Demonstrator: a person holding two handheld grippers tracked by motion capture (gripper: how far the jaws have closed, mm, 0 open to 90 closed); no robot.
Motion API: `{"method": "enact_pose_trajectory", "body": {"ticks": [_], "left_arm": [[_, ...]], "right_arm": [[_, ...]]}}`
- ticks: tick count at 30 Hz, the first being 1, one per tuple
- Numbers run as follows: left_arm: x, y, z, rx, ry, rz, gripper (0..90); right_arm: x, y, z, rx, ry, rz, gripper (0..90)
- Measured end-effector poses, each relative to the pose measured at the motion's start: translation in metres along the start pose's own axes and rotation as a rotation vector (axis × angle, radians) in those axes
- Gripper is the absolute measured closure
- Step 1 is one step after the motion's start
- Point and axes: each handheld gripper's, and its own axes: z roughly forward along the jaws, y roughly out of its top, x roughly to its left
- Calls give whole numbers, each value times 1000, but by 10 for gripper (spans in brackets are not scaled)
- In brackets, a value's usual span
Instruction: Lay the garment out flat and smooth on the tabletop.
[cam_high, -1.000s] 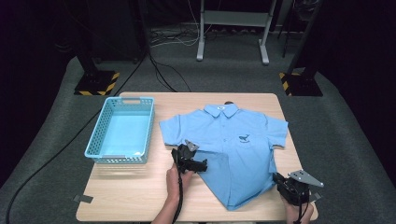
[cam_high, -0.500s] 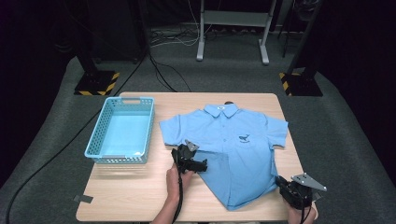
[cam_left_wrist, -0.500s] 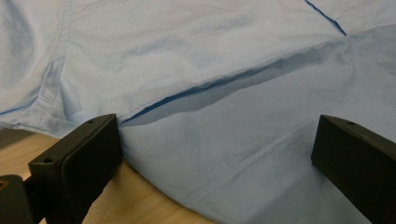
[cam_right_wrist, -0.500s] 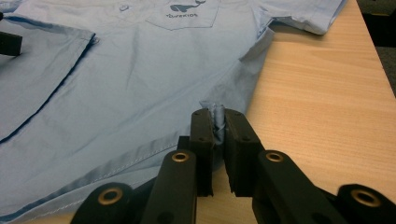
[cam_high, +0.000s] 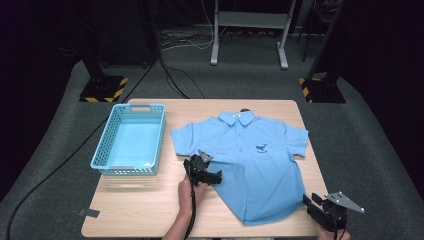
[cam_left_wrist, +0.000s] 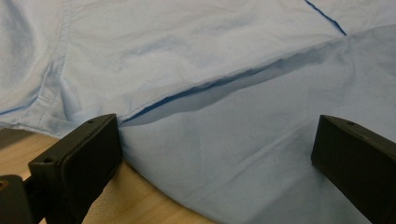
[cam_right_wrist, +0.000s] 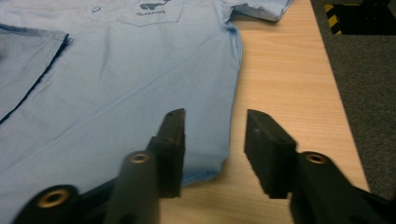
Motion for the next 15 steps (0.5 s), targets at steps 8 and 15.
{"method": "enact_pose_trajectory", "body": {"ticks": [8,15], "left_arm": [[0,0,0,0,1,0,13],[0,0,0,-2,8,-10,13]], "right_arm": [[19,9,24,70,128,-47,193],[32,1,51,153,160,-84,85]]}}
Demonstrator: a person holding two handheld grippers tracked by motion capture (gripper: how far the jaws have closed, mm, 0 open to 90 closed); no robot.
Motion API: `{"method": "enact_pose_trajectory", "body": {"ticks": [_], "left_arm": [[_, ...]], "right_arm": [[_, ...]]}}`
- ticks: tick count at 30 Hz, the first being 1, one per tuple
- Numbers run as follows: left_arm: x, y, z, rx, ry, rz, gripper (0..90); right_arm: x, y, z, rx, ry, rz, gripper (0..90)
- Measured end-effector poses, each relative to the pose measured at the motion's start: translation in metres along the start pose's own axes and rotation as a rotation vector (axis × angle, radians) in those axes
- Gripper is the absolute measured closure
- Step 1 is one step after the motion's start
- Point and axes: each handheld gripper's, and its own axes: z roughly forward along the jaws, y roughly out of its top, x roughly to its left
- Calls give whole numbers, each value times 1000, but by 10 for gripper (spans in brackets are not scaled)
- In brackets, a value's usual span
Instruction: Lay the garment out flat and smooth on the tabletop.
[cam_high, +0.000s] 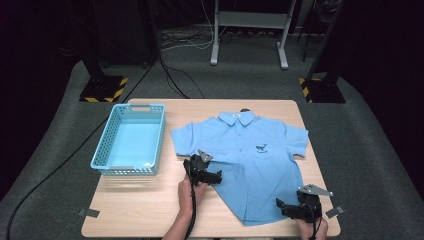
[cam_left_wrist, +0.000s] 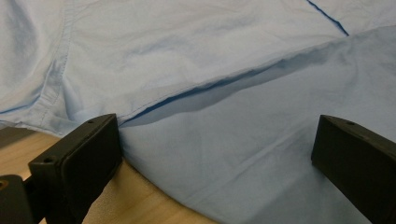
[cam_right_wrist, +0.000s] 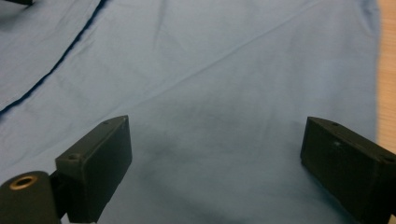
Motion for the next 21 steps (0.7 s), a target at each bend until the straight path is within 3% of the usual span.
{"method": "enact_pose_trajectory", "body": {"ticks": [3,7,13,15,17,21], "left_arm": [[0,0,0,0,3,-2,13],[0,0,0,-1,4,-3,13],[0,0,0,0,5,-4,13],[0,0,0,0,5,-5,13],[0,0,0,1,6,-6,12],[0,1,1,0,8,-7,12]], "right_arm": [[-7,-5,-7,-8,-8,27,85],[-13,-12,-15,-13,-17,22,96],[-10,-12,-13,7,-41,-27,88],[-12,-11,-13,12,-25,-30,72],[-16,-9,-14,14,5,-25,0],[-27,1,-26,-97,-2,53,9]]}}
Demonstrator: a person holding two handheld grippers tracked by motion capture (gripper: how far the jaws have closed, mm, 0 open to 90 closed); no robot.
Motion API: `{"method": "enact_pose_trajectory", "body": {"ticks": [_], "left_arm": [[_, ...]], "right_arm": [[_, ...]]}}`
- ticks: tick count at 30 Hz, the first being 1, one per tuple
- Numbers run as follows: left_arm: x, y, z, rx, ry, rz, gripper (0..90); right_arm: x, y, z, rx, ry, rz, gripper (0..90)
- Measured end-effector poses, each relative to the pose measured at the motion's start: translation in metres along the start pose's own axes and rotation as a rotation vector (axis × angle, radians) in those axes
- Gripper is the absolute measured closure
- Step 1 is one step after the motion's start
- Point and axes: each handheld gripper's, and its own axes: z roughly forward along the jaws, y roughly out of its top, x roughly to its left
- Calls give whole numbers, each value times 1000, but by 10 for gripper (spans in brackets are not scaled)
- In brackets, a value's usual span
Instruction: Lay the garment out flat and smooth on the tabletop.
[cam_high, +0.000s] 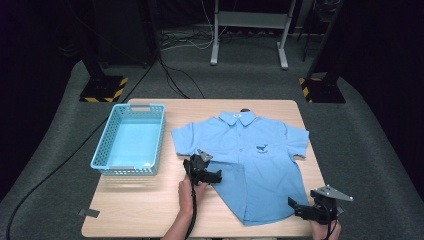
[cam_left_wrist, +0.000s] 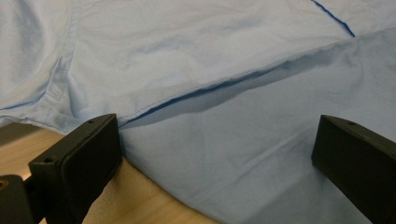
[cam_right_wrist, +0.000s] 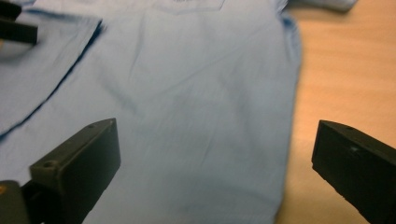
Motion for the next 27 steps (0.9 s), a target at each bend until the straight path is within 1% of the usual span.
{"method": "enact_pose_trajectory", "body": {"ticks": [1,3,6,7,10,12,13,14,16,20,26,27], "left_arm": [[0,0,1,-1,1,-1,12],[0,1,1,2,1,-2,12],[2,4,4,1,0,-1,12],[2,5,5,1,-1,2,12],[3,7,7,0,-4,2,12],[3,7,7,1,-4,3,12],[4,7,7,1,-5,3,13],[3,7,7,0,-5,3,13],[4,7,6,0,-8,3,15],[4,6,6,1,-7,1,13],[3,4,4,0,-5,2,14],[3,4,4,-2,-6,-4,14]], "right_arm": [[0,5,0,-3,-18,-2,7],[1,14,5,-5,-45,-26,5],[5,24,19,15,-88,-76,4],[5,25,26,25,-100,-84,4],[-1,26,43,67,-124,-89,5],[-6,24,49,83,-139,-87,9],[-8,22,51,93,-144,-85,11],[-10,21,53,114,-145,-81,5],[-10,20,54,105,-144,-84,15],[-9,20,56,107,-146,-99,9],[-9,21,56,106,-143,-92,7],[-9,21,56,105,-143,-92,7]]}}
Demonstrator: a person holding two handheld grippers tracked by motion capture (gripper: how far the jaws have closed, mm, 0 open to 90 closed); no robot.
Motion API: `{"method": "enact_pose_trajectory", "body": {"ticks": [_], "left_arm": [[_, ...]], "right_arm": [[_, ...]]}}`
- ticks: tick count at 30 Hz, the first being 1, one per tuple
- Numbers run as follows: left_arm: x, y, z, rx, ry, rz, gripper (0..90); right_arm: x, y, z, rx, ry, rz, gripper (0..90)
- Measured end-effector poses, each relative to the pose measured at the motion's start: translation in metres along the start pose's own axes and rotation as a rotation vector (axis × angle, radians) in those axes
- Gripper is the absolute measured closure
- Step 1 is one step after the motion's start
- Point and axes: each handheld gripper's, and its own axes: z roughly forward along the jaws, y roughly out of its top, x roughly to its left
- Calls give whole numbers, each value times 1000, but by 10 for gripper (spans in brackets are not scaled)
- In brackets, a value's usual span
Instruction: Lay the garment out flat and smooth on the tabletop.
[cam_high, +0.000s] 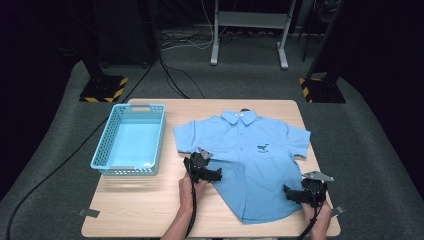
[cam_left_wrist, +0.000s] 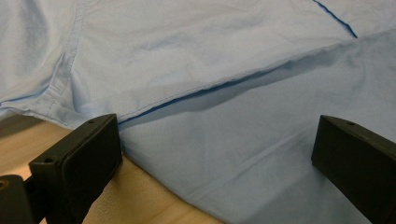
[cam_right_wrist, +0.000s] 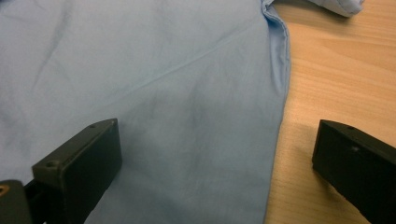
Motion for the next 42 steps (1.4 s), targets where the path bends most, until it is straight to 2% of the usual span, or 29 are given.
{"method": "enact_pose_trajectory", "body": {"ticks": [3,7,11,17,22,26,30,33,35,38,42], "left_arm": [[0,-1,-2,-4,-7,-14,14],[0,-2,-8,-24,-27,4,26],[-3,0,-11,-22,-50,7,49],[-17,14,-11,-16,-87,1,35],[-28,29,-2,11,-126,-7,23],[-40,38,5,14,-156,-18,20],[-54,44,13,28,-178,-5,19],[-64,46,20,44,-180,9,21],[-69,46,24,58,-165,14,27],[-75,45,29,78,-152,26,74],[-77,44,27,73,-119,34,173]], "right_arm": [[0,0,0,0,3,-2,8],[0,0,0,0,8,-9,10],[0,0,0,0,10,-7,11],[1,0,0,-1,21,-17,13],[0,0,0,-3,25,-15,14],[0,0,0,-4,26,-14,14],[0,0,-1,-4,27,-13,14],[0,0,0,-4,26,-14,14],[0,0,0,-5,27,-14,15],[0,0,-1,-4,26,-14,15],[0,0,0,-4,26,-15,15]]}}
